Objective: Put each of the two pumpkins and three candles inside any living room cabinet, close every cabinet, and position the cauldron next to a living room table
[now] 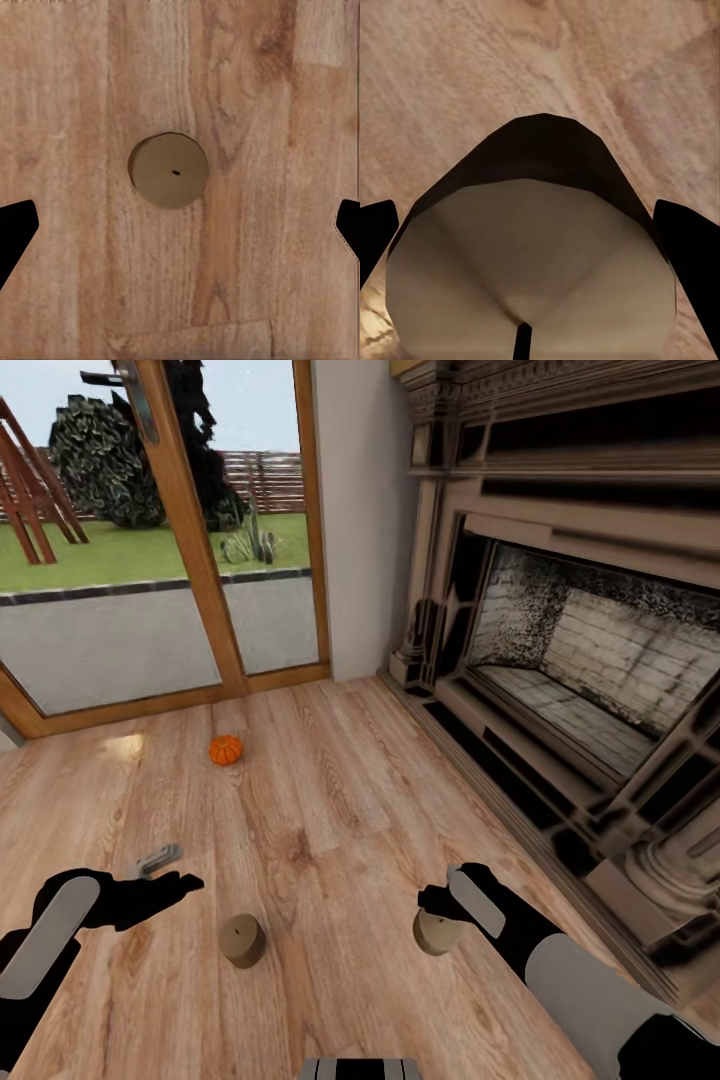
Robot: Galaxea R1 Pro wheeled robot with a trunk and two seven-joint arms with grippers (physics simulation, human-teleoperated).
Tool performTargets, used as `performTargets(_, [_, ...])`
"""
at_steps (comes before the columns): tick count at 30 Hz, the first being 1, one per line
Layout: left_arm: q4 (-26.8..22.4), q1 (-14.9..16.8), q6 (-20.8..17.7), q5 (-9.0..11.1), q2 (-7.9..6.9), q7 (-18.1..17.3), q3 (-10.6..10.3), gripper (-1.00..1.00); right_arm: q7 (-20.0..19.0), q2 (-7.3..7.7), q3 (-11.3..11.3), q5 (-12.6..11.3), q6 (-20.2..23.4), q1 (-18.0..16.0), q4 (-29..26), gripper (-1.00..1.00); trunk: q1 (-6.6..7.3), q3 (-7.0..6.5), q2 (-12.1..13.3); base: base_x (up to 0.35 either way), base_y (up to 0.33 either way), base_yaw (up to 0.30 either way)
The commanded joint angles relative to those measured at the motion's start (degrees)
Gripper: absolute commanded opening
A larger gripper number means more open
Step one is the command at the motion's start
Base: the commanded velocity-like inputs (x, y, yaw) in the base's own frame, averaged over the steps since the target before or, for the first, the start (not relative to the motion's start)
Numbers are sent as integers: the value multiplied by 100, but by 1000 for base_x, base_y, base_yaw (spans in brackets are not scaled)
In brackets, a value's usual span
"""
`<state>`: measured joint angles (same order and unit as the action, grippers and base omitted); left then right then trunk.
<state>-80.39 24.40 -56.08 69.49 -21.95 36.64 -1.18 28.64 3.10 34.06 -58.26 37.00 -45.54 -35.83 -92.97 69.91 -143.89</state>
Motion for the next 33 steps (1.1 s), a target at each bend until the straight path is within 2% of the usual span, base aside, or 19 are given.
performTargets(1, [-22, 3, -1, 57, -2, 58, 4, 100, 53, 7, 39, -58, 1, -6, -9, -100, 1, 5, -2, 0, 0, 0])
performTargets(16, [-48, 3, 0, 47, -2, 48, 22, 100, 31, 14, 39, -71, -9, -7, -9, -100, 1, 5, -2, 134, 24, 0])
performTargets(19, [-46, 3, 1, 49, -6, 46, 22, 100, -111, 15, 45, -56, -19, -7, -24, -100, 1, 5, -2, 79, 63, 0])
performTargets(26, [-17, 3, 1, 51, -3, 46, 182, 100, -300, 15, 61, -37, -34, -7, -29, -100, 1, 5, -2, 45, 160, 0])
performTargets(33, [-24, 3, 1, 47, -3, 89, 213, 100, -338, 15, 66, -36, -34, -7, -30, -100, 1, 5, -2, 3, 15, 0])
